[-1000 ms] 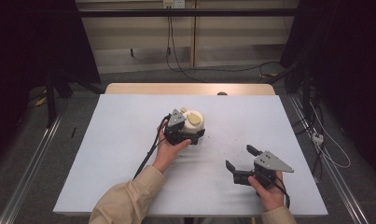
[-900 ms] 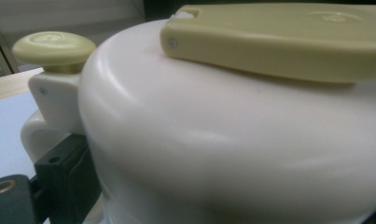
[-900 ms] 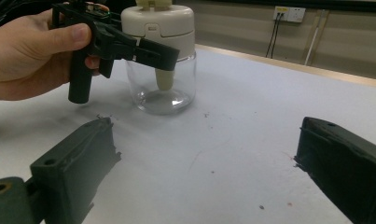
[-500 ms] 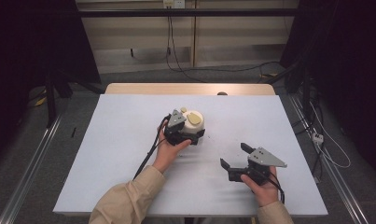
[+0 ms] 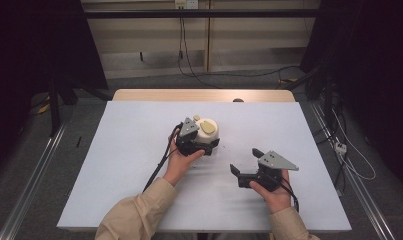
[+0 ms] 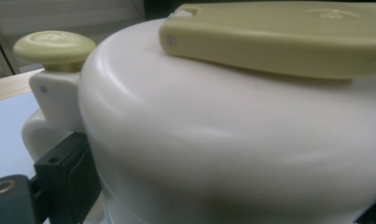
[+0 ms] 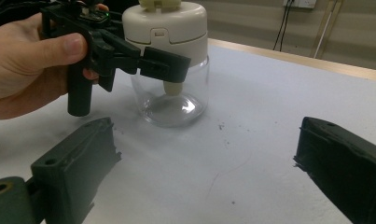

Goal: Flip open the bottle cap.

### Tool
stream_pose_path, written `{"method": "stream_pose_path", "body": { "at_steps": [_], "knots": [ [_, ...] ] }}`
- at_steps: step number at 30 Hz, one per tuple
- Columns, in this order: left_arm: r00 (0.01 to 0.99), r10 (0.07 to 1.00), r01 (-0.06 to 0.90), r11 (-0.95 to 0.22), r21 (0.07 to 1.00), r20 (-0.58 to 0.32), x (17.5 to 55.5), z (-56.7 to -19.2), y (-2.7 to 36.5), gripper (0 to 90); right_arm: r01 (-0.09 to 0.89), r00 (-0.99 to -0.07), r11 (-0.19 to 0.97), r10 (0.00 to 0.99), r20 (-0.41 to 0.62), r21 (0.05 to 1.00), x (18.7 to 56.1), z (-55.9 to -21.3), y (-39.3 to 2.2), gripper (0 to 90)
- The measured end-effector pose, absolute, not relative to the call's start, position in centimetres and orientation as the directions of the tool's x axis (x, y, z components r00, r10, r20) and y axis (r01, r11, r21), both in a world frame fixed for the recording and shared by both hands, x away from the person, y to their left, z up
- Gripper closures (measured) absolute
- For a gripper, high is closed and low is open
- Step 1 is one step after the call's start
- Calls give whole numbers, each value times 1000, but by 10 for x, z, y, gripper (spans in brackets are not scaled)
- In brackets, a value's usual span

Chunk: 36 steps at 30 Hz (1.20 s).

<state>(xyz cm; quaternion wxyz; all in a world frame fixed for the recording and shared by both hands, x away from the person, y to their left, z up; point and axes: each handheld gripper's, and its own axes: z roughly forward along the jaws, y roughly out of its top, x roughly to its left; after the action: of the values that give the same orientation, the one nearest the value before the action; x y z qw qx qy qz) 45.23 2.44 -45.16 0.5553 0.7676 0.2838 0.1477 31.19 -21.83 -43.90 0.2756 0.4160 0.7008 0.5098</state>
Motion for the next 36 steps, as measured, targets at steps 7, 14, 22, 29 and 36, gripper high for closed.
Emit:
{"method": "stream_pose_path", "body": {
  "at_steps": [7,14,22,29,36],
  "knots": [
    [795,601,268,-226,937,-82,452,-451,24,52,306,-496,126,867,45,944,319,-430,-210,61],
    [796,600,269,-226,936,-84,453,-452,24,53,293,-487,116,873,43,949,328,-418,-204,104],
    [795,601,270,-231,935,-81,452,-451,24,53,280,-499,129,866,30,951,337,-410,-193,192],
    [794,603,266,-234,935,-74,451,-451,24,53,275,-515,122,857,39,954,343,-401,-183,288],
    [793,604,266,-227,937,-78,451,-451,24,53,290,-525,125,849,49,949,348,-394,-179,550]
  ]
}}
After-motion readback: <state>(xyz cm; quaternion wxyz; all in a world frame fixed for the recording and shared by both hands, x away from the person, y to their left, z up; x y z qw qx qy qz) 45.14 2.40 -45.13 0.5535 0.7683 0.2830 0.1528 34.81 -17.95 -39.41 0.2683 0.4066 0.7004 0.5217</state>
